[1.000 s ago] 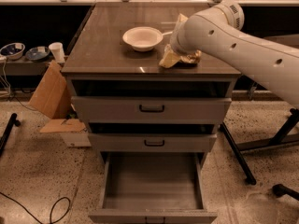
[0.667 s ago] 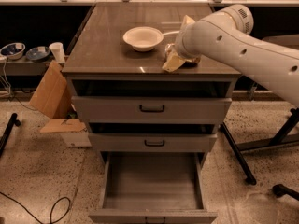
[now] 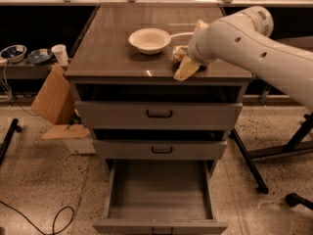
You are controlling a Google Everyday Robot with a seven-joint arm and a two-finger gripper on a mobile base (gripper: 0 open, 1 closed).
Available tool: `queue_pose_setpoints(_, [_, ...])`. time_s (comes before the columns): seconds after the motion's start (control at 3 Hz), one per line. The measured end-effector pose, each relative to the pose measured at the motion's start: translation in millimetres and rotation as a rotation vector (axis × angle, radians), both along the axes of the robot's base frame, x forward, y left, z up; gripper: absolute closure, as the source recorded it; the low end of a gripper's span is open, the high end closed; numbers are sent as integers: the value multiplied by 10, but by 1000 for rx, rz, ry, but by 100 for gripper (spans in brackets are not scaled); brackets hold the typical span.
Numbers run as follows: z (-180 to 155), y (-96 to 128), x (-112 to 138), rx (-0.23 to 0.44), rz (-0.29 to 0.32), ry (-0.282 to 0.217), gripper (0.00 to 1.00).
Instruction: Pick orange can from bottom drawer and place on counter
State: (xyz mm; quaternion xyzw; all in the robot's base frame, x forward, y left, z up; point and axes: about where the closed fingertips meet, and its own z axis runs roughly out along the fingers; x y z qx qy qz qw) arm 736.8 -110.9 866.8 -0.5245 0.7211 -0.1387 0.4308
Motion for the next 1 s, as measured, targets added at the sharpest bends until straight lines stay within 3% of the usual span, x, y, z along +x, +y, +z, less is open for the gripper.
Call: queue_pose_setpoints(1.0, [86, -124, -69, 16, -4, 39, 0])
